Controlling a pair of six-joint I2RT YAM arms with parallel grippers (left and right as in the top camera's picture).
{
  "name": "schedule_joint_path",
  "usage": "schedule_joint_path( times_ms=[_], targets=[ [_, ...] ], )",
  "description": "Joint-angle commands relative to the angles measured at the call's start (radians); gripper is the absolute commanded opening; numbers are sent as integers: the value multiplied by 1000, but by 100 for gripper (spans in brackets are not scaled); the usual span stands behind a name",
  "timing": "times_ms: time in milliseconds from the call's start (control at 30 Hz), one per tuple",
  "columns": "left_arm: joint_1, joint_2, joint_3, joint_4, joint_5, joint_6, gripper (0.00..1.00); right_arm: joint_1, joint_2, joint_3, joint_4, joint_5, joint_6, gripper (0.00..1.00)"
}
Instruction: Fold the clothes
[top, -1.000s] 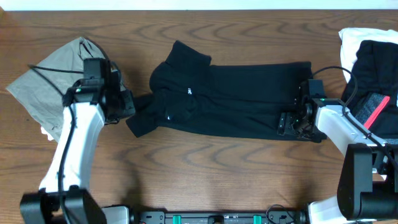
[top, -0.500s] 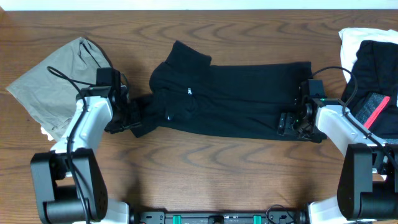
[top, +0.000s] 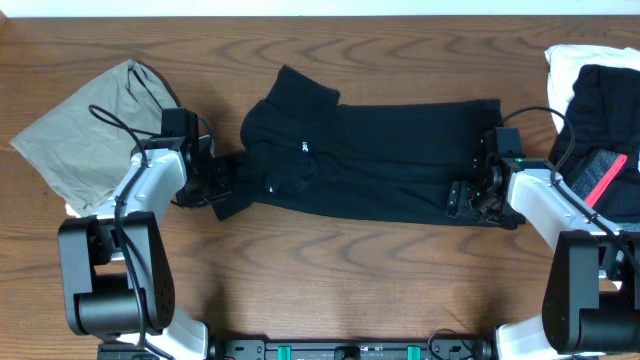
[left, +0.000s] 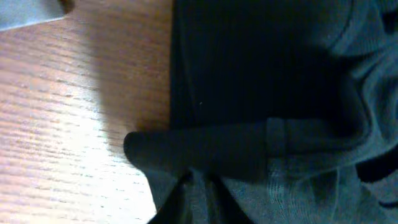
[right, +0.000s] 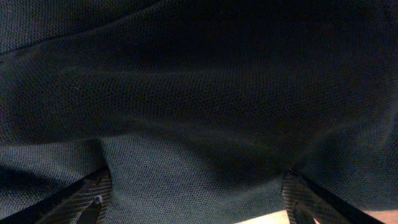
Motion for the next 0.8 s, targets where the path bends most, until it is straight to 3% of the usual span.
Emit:
schedule_joint_path(
  times_ms=[0, 133, 300, 533, 700, 767],
  targets=[
    [4, 5, -4, 2, 9, 6, 6, -4, 27, -15, -9, 49, -9, 86],
    [4, -2, -4, -12, -6, 6, 7, -4, 27, -15, -9, 49, -9, 86],
    [6, -24, -4, -53, -17, 5, 26, -4, 27, -15, -6, 49, -9, 86],
    [96, -59, -4, -77, -65, -205, 35, -4, 27, -15, -7, 49, -10, 86],
    [149, -57, -4, -42, -45, -192, 48, -4, 27, -15, -6, 49, -10, 86],
    [164, -54, -4, -13, 69, -116, 48, -4, 27, -15, -6, 49, -10, 86]
  ],
)
